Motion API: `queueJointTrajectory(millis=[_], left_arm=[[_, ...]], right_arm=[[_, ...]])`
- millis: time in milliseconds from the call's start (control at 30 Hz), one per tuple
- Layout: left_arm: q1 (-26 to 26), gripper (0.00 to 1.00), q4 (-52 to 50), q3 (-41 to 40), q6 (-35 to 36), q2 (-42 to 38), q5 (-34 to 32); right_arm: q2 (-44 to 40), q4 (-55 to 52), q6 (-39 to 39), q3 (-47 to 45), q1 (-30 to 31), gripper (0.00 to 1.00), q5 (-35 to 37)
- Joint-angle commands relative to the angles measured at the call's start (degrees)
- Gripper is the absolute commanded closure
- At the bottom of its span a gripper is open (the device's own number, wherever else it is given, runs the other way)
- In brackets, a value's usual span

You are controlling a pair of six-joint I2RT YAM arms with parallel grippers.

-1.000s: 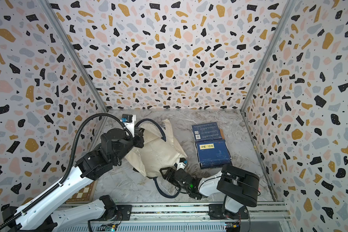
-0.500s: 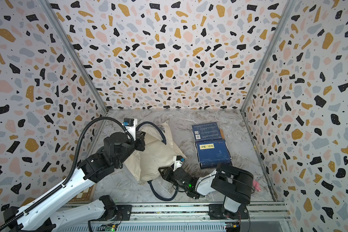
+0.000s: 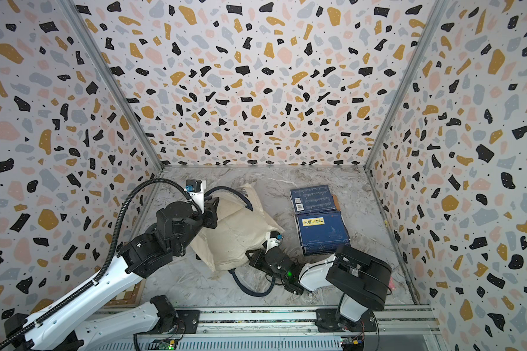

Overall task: Take out the books from the canvas bag
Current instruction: Adjust the canvas bag at the center of the board.

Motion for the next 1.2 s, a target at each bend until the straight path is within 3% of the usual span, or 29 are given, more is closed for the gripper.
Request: queueJointTrajectory(millis=[0, 167, 233, 500, 800, 933, 1167], left_arm=[[0.3, 0.43, 2.6, 0.5, 5.1, -1.4, -6.0], [3.3, 0.06, -0.2, 3.6, 5.8, -3.3, -7.2], [4.1, 0.00, -1.2, 5.0, 6.3, -4.5, -7.4], [5.3, 0.01, -2.6, 1.3, 7.6, -7.0, -12.7], [7.3, 0.01, -1.0, -6.2, 6.6, -11.3, -15.2], [8.1, 0.01, -0.5, -7.6, 6.2, -11.7, -15.1], [9.0, 0.01, -0.1, -8.9, 5.7, -13.1, -14.9]], right_arm=[[-3.0, -10.4, -5.8, 4.3, -1.4, 1.00, -3.4], [-4.0, -19.5, -11.0, 9.1, -3.8, 1.00, -6.8], [-5.0, -22.2, -12.9, 11.0, -4.3, 1.00, -7.5], [-7.9, -37.7, -24.8, 24.2, -5.8, 1.00, -6.7], [-5.2, -47.6, -32.1, 37.1, -10.4, 1.00, -11.3], [-1.0, -51.7, -32.4, 42.3, -12.2, 1.00, -15.7], [0.5, -57.0, -34.0, 47.7, -13.2, 0.99, -12.7]])
